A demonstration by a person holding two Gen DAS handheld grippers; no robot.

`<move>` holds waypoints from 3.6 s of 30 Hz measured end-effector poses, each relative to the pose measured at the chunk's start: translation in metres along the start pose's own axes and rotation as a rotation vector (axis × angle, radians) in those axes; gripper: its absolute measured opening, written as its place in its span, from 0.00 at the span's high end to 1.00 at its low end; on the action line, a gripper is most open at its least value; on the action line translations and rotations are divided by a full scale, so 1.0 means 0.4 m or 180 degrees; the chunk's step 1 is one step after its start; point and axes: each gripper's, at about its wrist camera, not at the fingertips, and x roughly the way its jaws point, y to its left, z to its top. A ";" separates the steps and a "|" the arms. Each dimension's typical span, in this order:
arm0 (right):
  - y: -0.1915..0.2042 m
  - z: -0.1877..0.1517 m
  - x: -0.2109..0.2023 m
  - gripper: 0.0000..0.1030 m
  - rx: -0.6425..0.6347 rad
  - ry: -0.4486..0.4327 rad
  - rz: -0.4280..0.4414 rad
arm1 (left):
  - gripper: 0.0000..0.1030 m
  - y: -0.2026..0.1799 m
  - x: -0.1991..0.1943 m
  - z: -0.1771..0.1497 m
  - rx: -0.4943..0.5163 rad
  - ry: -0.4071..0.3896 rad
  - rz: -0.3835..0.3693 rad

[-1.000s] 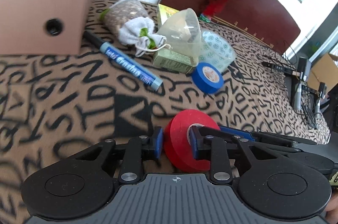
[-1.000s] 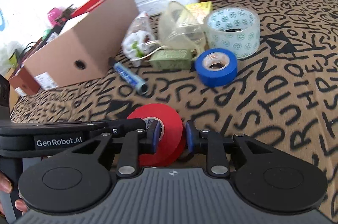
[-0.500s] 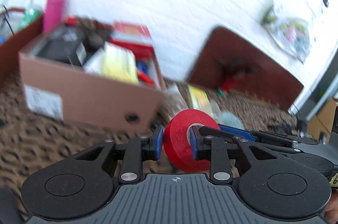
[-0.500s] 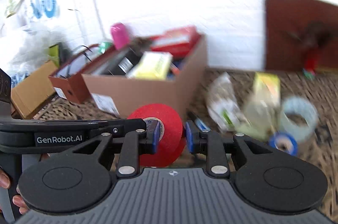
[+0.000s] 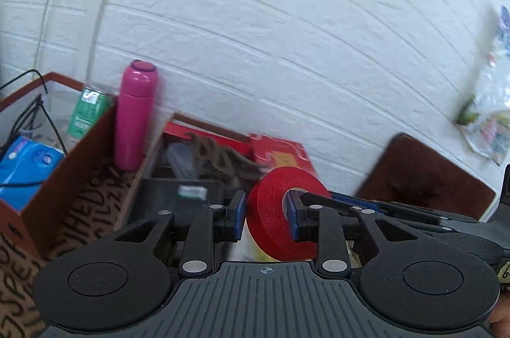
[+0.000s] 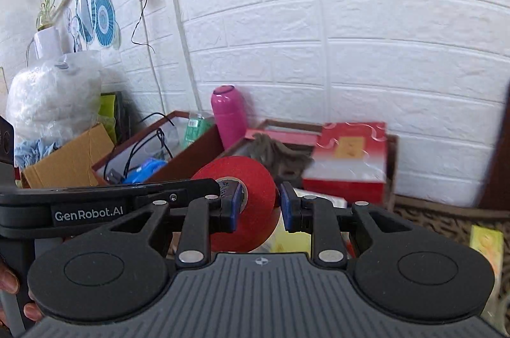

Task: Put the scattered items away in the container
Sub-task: 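Carry the red tape roll with the left gripper into the cardboard box, then open the left gripper to drop the tape and withdraw, then grasp the blue marker with the left gripper while the right grasps blue tape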

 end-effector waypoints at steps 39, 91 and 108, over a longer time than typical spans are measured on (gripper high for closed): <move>0.025 -0.057 -0.028 0.08 -0.0626 -0.0245 -0.0451 | 0.00 -0.043 -0.024 -0.055 0.0026 0.0025 0.0521; -0.454 -0.546 -0.354 0.48 0.0919 0.0138 -0.1392 | 0.18 -0.444 0.251 -0.530 0.0295 0.1061 0.0218; -0.500 -0.537 -0.279 0.75 0.1018 0.0318 -0.1626 | 0.81 -0.445 0.304 -0.537 0.0916 0.1071 0.0556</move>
